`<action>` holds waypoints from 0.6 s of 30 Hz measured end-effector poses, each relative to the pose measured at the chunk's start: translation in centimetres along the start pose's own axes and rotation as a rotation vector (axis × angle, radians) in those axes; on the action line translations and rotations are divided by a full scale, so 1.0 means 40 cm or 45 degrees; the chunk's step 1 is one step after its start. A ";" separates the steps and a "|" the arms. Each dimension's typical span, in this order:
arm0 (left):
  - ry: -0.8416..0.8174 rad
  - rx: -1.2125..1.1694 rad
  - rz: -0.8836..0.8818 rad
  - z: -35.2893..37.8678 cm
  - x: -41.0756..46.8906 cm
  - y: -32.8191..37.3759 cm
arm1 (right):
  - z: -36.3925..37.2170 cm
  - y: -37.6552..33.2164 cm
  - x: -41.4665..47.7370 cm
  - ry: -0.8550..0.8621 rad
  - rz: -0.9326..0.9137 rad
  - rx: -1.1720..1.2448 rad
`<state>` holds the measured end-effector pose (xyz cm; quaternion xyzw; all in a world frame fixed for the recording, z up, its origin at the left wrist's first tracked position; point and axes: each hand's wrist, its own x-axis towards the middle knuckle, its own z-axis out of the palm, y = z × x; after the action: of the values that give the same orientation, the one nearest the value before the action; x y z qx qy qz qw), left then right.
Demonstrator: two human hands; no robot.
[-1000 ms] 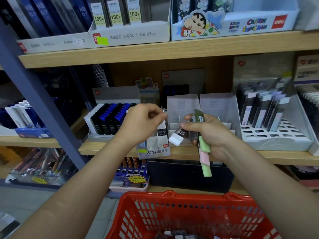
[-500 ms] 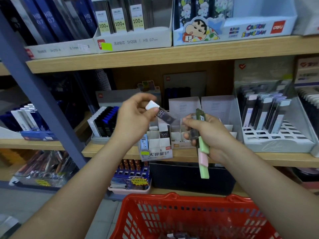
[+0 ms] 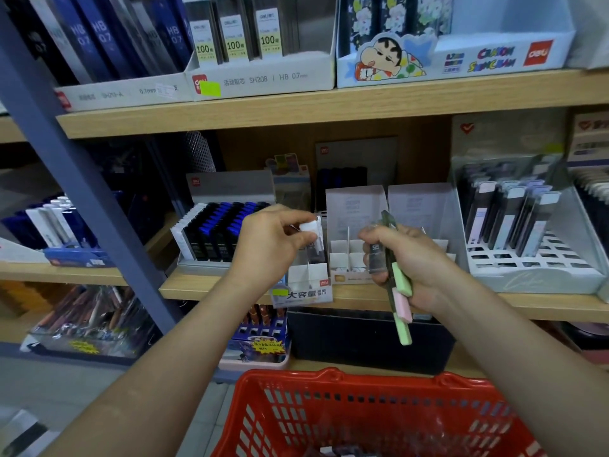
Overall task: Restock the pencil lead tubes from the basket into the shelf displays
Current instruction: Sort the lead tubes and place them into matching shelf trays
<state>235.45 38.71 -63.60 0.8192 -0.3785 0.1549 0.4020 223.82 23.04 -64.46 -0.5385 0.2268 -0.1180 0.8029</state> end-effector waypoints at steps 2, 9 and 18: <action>-0.007 -0.005 0.017 0.008 -0.001 -0.007 | 0.001 -0.001 -0.004 -0.016 -0.028 -0.023; -0.050 0.000 -0.024 0.025 -0.003 -0.012 | 0.011 0.004 -0.010 -0.001 -0.110 -0.142; -0.040 0.125 0.012 0.043 -0.002 -0.035 | 0.009 0.001 -0.013 -0.034 -0.122 -0.099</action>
<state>236.34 37.96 -65.48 0.8386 -0.3806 0.1622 0.3545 223.53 23.58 -64.25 -0.5812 0.1943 -0.1401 0.7777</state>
